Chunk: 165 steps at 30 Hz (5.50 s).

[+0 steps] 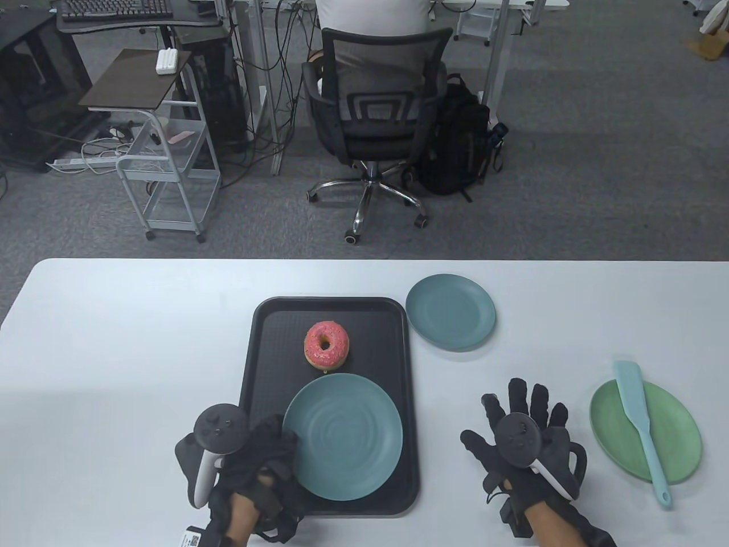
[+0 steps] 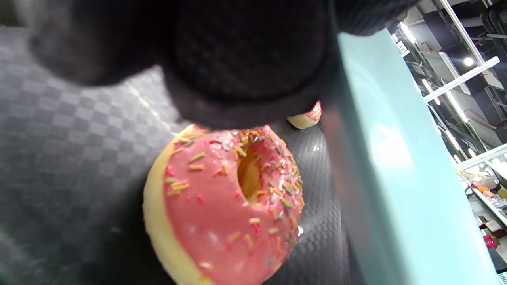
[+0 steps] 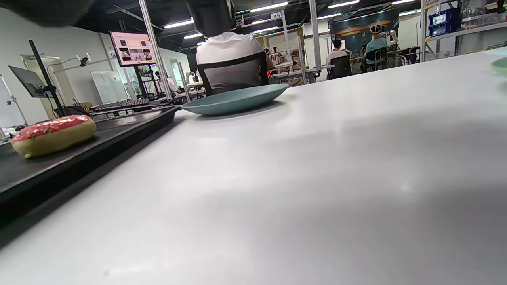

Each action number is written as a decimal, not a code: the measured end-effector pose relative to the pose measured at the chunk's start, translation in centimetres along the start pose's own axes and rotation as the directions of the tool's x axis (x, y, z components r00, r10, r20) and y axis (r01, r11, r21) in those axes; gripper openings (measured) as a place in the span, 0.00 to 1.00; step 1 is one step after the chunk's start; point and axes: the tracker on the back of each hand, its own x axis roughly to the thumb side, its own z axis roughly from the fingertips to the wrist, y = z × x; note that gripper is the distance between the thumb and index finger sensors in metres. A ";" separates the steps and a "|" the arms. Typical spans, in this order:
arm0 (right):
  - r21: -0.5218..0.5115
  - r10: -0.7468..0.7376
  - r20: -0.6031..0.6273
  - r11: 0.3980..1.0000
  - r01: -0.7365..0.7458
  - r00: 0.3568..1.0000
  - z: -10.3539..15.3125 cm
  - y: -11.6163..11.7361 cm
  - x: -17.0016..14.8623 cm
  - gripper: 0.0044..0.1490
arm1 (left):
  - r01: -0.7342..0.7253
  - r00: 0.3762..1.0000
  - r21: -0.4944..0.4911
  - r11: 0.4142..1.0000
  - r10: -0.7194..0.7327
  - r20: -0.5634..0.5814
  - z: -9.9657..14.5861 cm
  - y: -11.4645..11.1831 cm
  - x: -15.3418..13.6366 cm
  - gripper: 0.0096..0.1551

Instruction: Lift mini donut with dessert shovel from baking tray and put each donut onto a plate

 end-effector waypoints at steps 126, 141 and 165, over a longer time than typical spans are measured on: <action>-0.196 -0.063 -0.677 0.976 -0.098 0.734 -1.9 -6.2 -14.7 0.38 | 0.085 0.990 0.053 0.995 -0.078 -0.121 -1.7 3.0 -3.3 0.36; 0.040 0.056 -0.771 0.998 -0.039 0.634 -1.8 -2.7 -19.9 0.52 | 0.227 0.948 0.094 0.969 -0.198 -0.249 -2.7 3.4 -5.0 0.40; -0.084 0.070 -0.755 0.976 -0.202 0.652 -1.9 -1.0 -20.0 0.41 | 0.248 0.935 0.078 0.966 -0.217 -0.281 -2.9 3.4 -5.2 0.39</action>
